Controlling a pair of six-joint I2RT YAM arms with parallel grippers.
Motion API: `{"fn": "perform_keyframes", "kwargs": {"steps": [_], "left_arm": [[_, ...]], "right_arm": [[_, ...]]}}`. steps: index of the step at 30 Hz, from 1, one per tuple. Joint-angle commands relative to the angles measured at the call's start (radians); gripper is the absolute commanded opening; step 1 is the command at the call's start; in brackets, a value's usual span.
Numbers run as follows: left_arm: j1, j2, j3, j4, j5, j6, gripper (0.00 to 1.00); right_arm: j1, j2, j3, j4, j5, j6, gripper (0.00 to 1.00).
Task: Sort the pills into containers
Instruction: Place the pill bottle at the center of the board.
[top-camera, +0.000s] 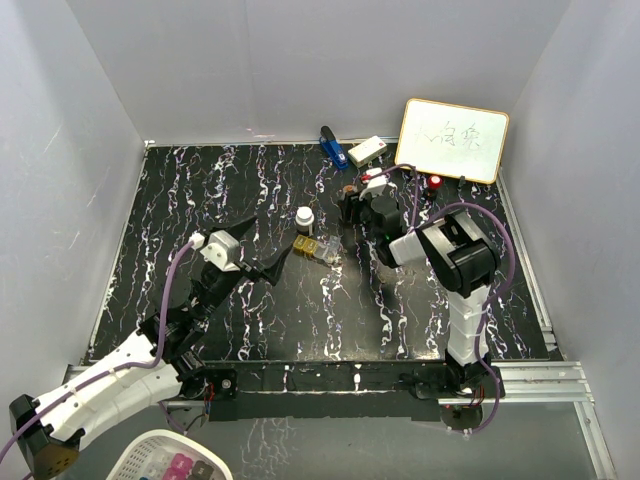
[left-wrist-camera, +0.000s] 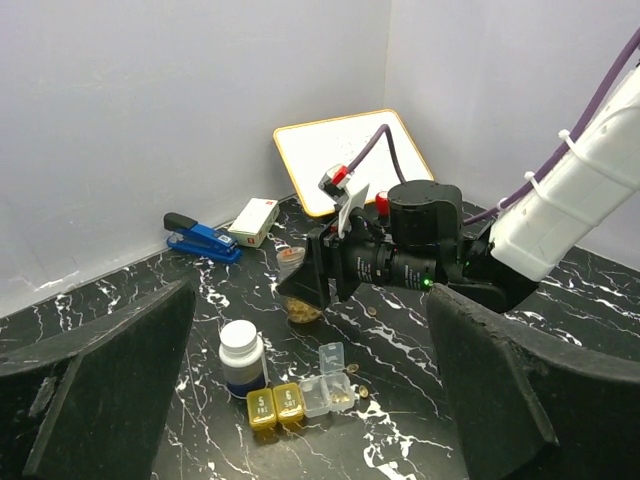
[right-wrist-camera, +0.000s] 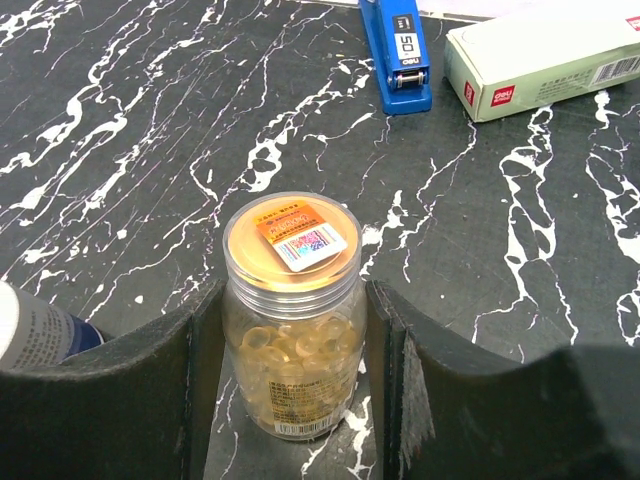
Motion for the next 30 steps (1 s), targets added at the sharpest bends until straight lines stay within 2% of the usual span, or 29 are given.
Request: {"fn": "perform_keyframes", "kwargs": {"steps": [1, 3, 7, 11, 18, 24, 30], "left_arm": [[0.000, -0.026, 0.008, 0.039, -0.027, 0.003, 0.99], [-0.001, -0.035, 0.006, 0.039, -0.034, 0.004, 0.99], [0.000, -0.049, -0.001, 0.043, -0.051, 0.003, 0.99], [-0.001, -0.054, -0.001, 0.041, -0.055, 0.003, 0.99], [0.000, -0.056, 0.000, 0.038, -0.057, -0.003, 0.99], [-0.001, -0.053, -0.002, 0.032, -0.046, -0.011, 0.99], [-0.001, -0.062, -0.006, 0.037, -0.045, -0.012, 0.99]], "right_arm": [[0.022, -0.040, -0.021, -0.052, 0.012, -0.006, 0.50], [0.031, -0.044, -0.023, -0.059, 0.026, -0.012, 0.55], [0.050, -0.057, -0.043, -0.054, 0.061, -0.016, 0.59], [0.064, -0.067, -0.052, -0.057, 0.086, -0.020, 0.71], [0.093, -0.096, -0.072, -0.075, 0.155, -0.036, 0.73], [0.097, -0.197, -0.127, -0.105, 0.232, -0.031, 0.77], [0.097, -0.305, -0.182, -0.164, 0.248, -0.020, 0.80]]}}
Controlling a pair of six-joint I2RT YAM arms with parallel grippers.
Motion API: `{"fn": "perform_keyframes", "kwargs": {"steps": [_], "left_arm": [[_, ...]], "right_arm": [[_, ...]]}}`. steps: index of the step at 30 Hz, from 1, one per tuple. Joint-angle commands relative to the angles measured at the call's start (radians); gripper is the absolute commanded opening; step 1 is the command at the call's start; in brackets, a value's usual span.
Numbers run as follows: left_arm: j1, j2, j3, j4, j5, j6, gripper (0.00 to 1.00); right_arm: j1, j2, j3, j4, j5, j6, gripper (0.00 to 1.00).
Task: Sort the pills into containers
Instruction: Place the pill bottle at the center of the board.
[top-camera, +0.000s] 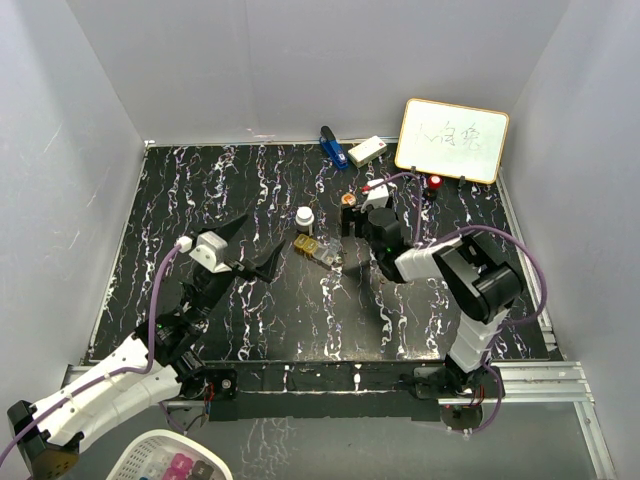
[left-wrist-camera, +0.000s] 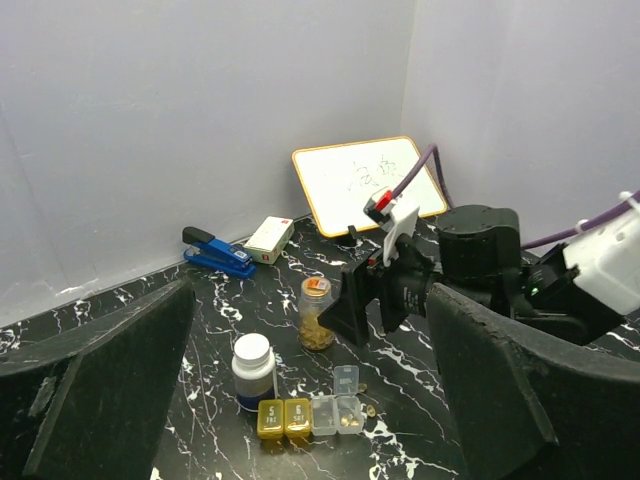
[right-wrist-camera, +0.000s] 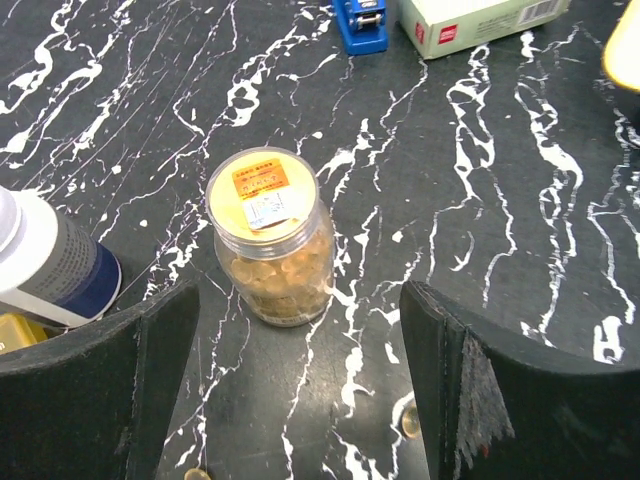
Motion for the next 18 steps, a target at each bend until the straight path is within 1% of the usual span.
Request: {"fn": "perform_keyframes", "kwargs": {"steps": [1, 5, 7, 9, 11, 12, 15, 18], "left_arm": [[-0.001, -0.018, -0.004, 0.024, 0.001, -0.008, 0.99], [-0.001, -0.009, -0.004, 0.025, -0.003, -0.011, 0.99], [-0.001, 0.001, -0.001, 0.023, 0.000, -0.011, 0.99], [-0.001, 0.012, -0.002, 0.021, 0.003, -0.016, 0.99], [-0.001, 0.022, -0.004, 0.023, 0.012, -0.019, 0.99], [-0.001, 0.026, -0.006, 0.024, 0.013, -0.021, 0.99], [-0.001, 0.030, -0.011, 0.022, 0.008, -0.039, 0.99], [0.000, 0.027, -0.024, 0.021, -0.003, -0.051, 0.99]], "right_arm": [[0.001, -0.118, -0.032, -0.032, 0.042, 0.002, 0.80], [0.001, -0.213, -0.048, -0.158, 0.108, 0.039, 0.80], [0.001, -0.263, -0.061, -0.207, 0.157, 0.050, 0.76], [-0.001, -0.314, -0.065, -0.268, 0.213, 0.070, 0.66], [-0.002, -0.336, -0.047, -0.359, 0.269, 0.103, 0.48], [-0.004, -0.341, -0.027, -0.413, 0.284, 0.117, 0.42], [-0.005, -0.343, 0.001, -0.540, 0.286, 0.172, 0.32], [-0.005, -0.332, -0.009, -0.579, 0.254, 0.203, 0.29]]}}
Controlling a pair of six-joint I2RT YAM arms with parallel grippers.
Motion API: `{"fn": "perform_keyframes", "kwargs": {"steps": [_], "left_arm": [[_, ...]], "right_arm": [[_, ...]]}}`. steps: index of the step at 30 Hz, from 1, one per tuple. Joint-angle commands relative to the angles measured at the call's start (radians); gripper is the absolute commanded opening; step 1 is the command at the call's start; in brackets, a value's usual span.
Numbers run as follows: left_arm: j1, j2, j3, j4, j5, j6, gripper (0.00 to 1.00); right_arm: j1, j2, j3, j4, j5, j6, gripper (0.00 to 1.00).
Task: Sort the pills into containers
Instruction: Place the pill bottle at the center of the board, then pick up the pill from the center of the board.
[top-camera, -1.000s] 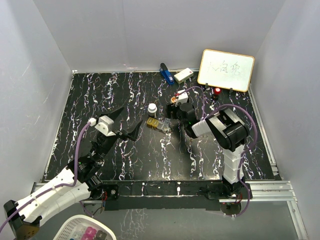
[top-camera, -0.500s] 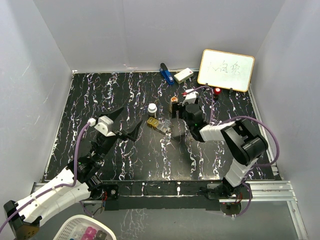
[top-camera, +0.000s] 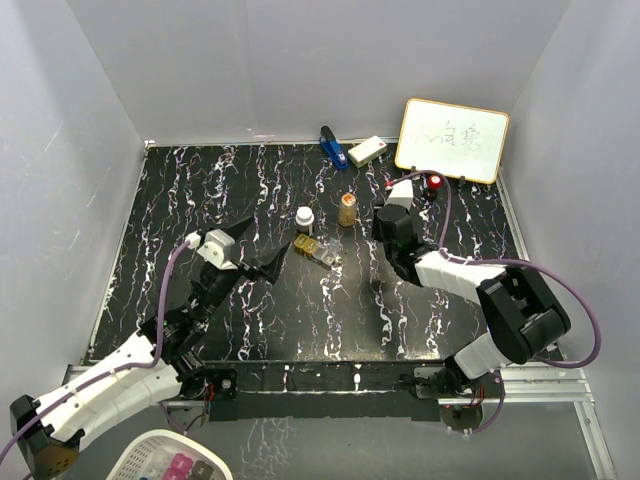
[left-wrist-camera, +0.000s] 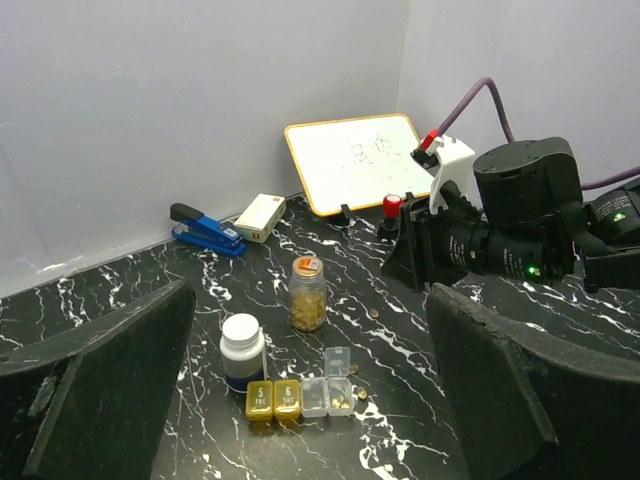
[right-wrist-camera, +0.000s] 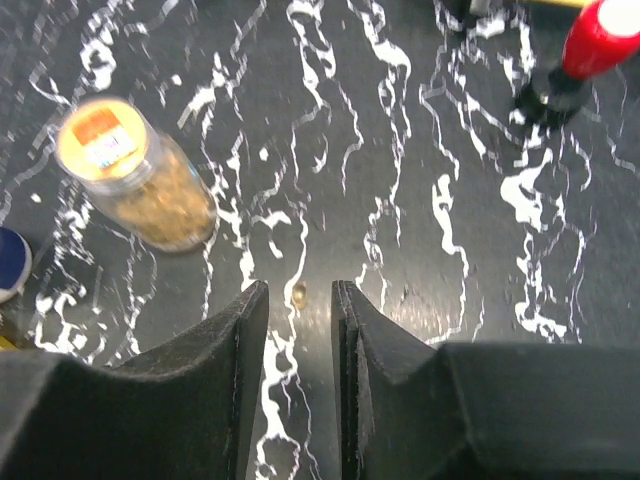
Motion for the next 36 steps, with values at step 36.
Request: {"fn": "perform_keyframes", "kwargs": {"steps": [36], "left_arm": [[0.000, 0.089, -0.030, 0.030, -0.061, -0.056, 0.99]], "right_arm": [[-0.038, 0.305, 0.165, -0.116, -0.039, 0.139, 0.31]]}}
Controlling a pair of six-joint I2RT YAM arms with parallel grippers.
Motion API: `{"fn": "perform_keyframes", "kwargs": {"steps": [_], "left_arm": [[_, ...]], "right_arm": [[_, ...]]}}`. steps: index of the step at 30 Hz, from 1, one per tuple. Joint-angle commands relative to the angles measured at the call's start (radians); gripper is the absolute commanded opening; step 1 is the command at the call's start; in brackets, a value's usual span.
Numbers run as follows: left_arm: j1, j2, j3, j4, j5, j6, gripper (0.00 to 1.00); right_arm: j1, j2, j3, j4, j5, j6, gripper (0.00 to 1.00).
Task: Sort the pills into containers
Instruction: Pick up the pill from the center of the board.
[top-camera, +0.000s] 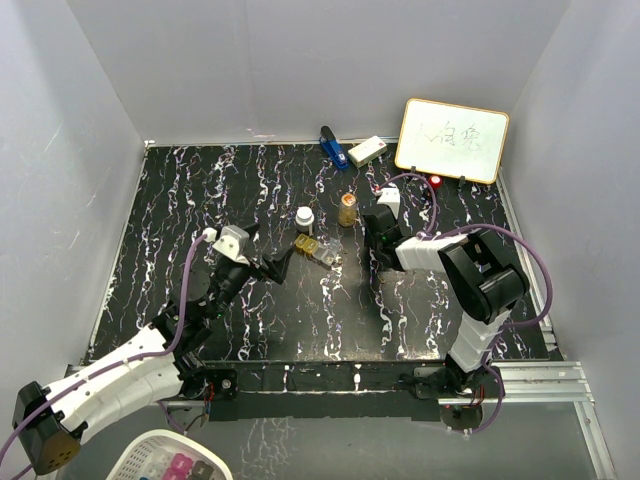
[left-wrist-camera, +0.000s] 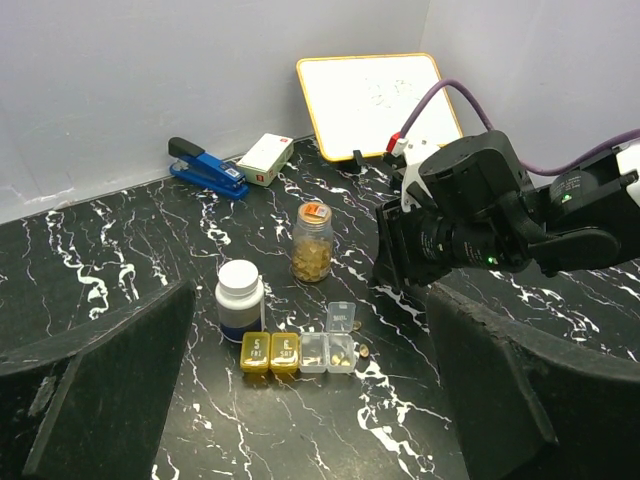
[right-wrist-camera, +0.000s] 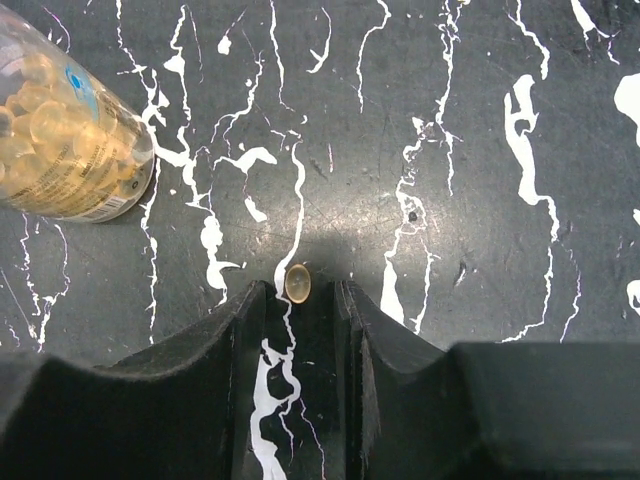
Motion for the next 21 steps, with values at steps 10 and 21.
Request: {"fn": "perform_keyframes", "kwargs": {"steps": [10, 21], "left_arm": [[-0.001, -0.009, 0.002, 0.040, -0.018, 0.013, 0.99], [-0.001, 0.000, 0.004, 0.043, -0.010, 0.012, 0.99]], "right_arm": [[-0.008, 0.004, 0.027, 0.022, 0.006, 0.011, 0.20], [-0.008, 0.023, 0.030, 0.023, 0.017, 0.008, 0.07]]}}
